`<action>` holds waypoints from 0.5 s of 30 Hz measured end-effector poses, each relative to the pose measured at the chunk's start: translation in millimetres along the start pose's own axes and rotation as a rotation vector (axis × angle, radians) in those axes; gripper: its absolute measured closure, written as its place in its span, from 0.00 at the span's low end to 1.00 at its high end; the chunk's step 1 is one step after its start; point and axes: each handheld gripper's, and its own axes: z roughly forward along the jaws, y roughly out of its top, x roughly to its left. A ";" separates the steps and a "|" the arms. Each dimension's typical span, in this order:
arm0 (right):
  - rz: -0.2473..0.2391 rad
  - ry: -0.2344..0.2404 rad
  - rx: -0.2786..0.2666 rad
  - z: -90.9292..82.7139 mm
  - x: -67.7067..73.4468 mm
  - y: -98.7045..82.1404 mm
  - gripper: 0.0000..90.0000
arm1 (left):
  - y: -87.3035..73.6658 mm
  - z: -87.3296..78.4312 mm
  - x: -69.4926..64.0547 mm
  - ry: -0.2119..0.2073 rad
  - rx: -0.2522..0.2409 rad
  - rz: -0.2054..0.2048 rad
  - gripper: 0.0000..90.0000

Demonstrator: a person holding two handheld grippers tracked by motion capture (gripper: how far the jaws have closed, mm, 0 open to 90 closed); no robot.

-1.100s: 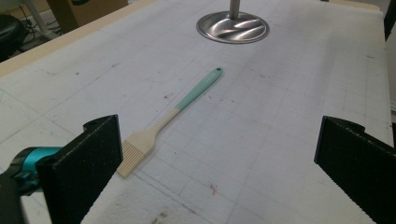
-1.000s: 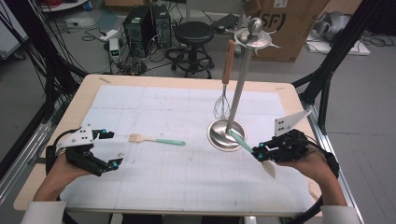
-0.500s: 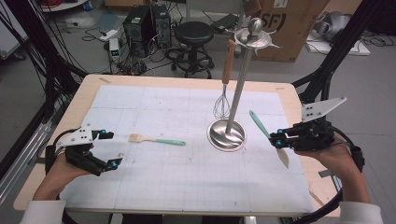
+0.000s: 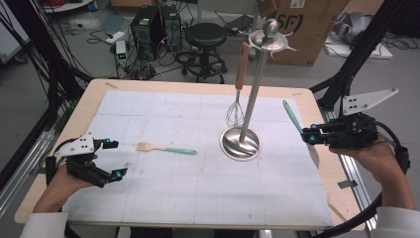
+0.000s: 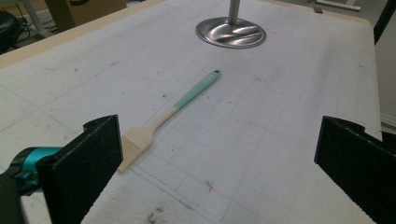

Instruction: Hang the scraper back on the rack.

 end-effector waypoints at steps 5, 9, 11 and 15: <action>-0.006 -0.017 -0.010 -13.2 -1.6 7.8 0.90 | -1.1 -0.8 -0.4 0.004 0.008 -0.003 0.02; 0.001 -0.018 -0.025 -21.5 -3.3 14.0 0.90 | -1.9 -1.0 -2.8 0.004 0.010 0.001 0.02; 0.005 -0.025 -0.026 -24.6 -4.2 17.2 0.90 | -2.1 -1.6 -3.6 0.003 0.008 -0.004 0.02; 0.002 -0.030 -0.033 -32.5 -6.9 25.7 0.90 | -2.4 -2.3 -4.5 0.004 0.006 -0.007 0.02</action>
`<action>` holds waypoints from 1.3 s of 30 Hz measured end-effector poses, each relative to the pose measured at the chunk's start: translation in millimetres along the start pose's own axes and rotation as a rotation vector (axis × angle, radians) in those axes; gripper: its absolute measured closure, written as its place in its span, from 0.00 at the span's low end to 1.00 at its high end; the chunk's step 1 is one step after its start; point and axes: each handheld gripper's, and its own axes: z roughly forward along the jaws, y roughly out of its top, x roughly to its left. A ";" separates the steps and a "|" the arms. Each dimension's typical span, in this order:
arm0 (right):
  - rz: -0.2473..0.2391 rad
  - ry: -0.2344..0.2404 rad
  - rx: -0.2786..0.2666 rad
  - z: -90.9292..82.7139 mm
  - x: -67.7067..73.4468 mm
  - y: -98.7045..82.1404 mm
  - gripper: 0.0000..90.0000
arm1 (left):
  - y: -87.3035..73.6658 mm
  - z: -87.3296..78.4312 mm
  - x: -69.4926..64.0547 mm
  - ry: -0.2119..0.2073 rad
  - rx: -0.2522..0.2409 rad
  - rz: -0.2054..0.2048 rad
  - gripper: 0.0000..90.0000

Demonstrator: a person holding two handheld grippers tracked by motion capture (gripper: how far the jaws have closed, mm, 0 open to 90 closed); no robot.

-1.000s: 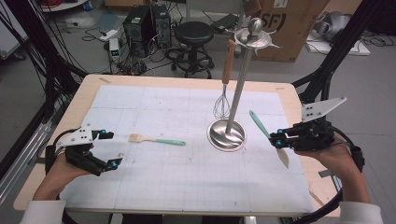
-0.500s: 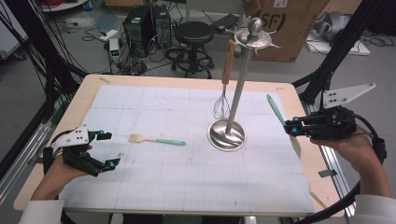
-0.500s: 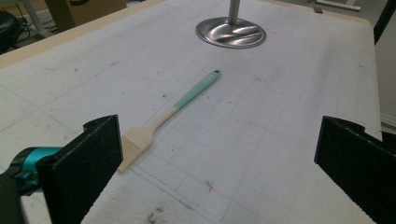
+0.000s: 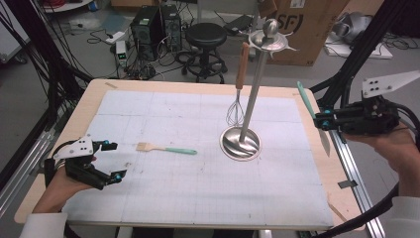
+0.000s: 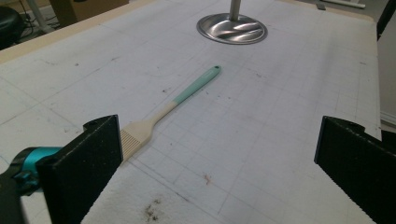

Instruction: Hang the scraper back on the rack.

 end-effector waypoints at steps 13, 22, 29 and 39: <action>0.002 -0.024 -0.006 -18.7 -17.3 30.6 0.90 | -1.0 1.2 0.9 0.003 0.007 -0.006 0.02; 0.001 -0.033 -0.002 -19.6 -31.3 43.9 0.90 | -0.8 1.9 -0.1 0.008 0.011 -0.004 0.02; -0.006 -0.042 0.005 -17.5 -36.9 47.8 0.90 | -0.9 2.7 -0.4 0.005 0.019 0.004 0.02; -0.003 -0.028 0.007 -10.5 -44.0 51.0 0.90 | -0.9 2.7 -0.1 0.005 0.020 0.005 0.02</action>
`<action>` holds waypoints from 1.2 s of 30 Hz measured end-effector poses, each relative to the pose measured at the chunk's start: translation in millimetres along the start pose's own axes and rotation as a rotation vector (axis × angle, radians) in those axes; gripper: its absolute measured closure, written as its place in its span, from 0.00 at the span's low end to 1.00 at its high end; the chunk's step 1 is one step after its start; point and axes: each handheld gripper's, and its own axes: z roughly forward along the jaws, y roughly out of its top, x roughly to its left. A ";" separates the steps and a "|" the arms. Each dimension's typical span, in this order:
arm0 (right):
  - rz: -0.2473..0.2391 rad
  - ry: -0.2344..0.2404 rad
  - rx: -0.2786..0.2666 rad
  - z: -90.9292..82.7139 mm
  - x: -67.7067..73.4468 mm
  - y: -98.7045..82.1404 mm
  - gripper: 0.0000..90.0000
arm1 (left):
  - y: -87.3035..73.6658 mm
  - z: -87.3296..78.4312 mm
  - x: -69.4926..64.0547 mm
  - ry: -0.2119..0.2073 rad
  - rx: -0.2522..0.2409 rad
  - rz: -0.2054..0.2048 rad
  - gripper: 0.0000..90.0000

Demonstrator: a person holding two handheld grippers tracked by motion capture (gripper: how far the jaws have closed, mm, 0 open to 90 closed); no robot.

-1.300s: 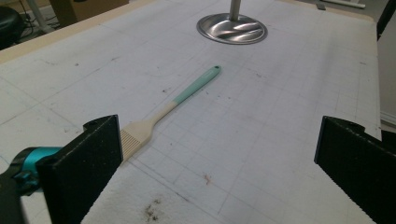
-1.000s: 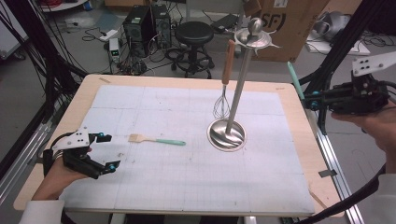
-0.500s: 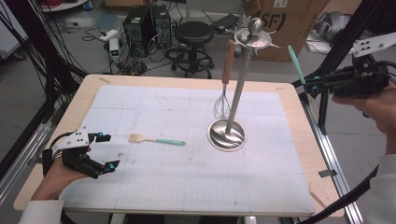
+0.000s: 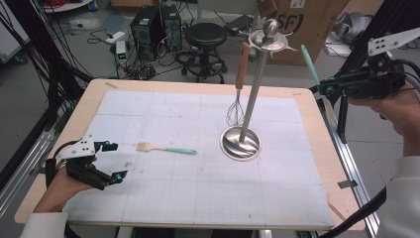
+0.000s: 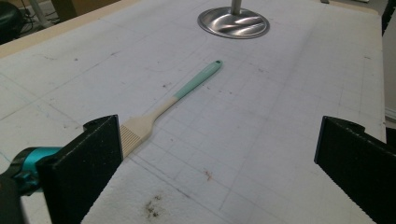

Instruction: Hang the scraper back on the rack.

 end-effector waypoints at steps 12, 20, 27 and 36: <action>0.005 0.007 0.009 7.4 -2.5 1.0 0.90 | 0.0 0.6 -0.4 -0.002 -0.002 -0.002 0.02; 0.003 0.022 0.015 16.6 -3.7 1.0 0.90 | 0.3 0.4 -1.0 -0.004 -0.004 0.000 0.02; 0.000 0.029 0.021 26.8 -4.6 3.6 0.90 | 0.3 -0.2 -0.9 -0.005 -0.006 0.000 0.02; 0.002 0.049 0.009 42.6 -7.5 4.8 0.90 | 0.3 -0.3 -0.8 -0.006 -0.007 0.000 0.02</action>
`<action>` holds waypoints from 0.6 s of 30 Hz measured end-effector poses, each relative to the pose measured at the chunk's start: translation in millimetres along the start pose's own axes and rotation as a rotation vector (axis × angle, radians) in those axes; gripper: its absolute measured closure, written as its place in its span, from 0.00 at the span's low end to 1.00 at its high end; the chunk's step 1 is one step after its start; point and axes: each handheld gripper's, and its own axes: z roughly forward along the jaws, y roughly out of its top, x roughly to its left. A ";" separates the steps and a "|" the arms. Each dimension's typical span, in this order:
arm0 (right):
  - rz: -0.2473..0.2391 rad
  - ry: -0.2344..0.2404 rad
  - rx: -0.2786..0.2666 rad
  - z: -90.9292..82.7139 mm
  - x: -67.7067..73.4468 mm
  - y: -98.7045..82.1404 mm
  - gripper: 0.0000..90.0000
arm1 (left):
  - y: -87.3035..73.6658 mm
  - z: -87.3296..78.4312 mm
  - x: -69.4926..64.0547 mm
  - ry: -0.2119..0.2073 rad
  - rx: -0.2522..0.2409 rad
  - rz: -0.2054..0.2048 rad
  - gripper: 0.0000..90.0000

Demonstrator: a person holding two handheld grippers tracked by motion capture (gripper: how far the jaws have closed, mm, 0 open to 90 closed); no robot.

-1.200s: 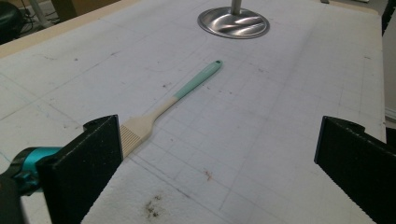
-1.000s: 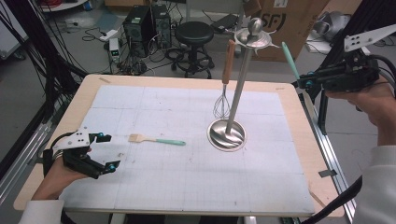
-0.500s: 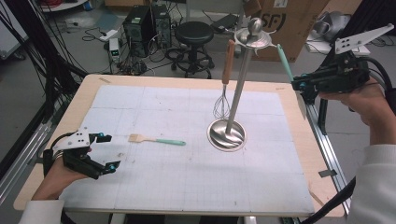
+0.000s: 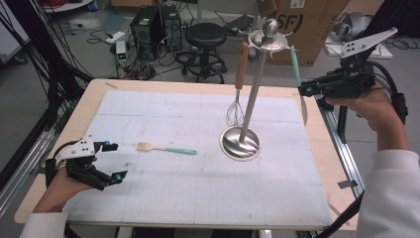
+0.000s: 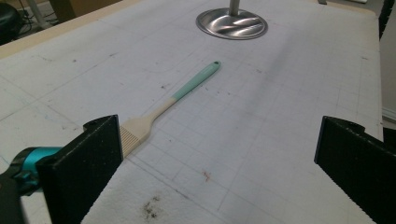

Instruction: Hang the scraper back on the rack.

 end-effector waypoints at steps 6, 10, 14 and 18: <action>-0.009 0.010 -0.001 12.7 -2.6 5.5 0.90 | 0.0 -0.8 0.1 0.003 -0.001 -0.002 0.02; -0.011 0.015 0.004 19.5 -3.0 8.1 0.90 | 0.0 -0.8 0.2 0.003 -0.001 -0.002 0.02; -0.023 0.010 0.004 22.3 -2.0 9.2 0.88 | 0.0 -0.7 0.5 0.004 -0.001 0.001 0.02; -0.010 0.007 -0.026 23.6 -0.2 9.6 0.74 | 0.0 -1.2 0.3 0.003 -0.002 0.001 0.02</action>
